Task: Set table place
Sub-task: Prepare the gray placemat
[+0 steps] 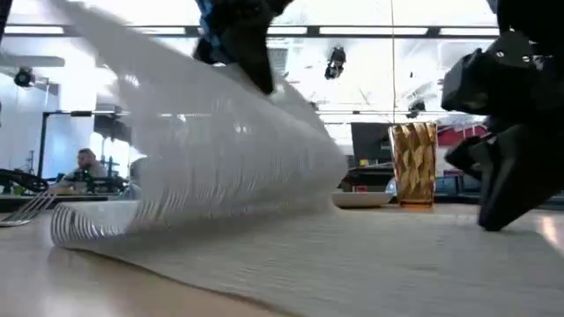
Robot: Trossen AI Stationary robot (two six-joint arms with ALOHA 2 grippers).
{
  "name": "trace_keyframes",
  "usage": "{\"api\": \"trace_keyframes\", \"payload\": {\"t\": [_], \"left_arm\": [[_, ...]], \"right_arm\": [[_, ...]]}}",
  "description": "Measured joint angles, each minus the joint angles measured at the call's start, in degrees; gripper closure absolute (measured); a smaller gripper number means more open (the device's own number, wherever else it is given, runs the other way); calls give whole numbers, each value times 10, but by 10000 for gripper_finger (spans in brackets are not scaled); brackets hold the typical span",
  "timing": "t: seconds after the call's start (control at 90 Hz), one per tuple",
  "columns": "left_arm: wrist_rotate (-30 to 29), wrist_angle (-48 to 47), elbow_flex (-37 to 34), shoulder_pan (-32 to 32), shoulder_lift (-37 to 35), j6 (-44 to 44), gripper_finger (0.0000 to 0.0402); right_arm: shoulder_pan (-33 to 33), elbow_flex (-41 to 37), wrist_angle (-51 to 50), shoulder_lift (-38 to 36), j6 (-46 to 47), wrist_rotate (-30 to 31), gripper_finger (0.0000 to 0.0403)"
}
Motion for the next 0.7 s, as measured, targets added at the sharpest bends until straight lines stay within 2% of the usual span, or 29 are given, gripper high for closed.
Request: {"api": "trace_keyframes", "payload": {"t": [0.244,0.489,0.7], "left_arm": [[3,-134,0,-12,-15,-70,402],[36,-149,-6,-26,-9,-76,401],[44,-110,-40,-42,-9,-78,401]], "right_arm": [[15,1,-58,-25,130,-63,401],[20,0,-142,-70,213,-104,401],[17,0,-170,-143,203,-84,401]]}}
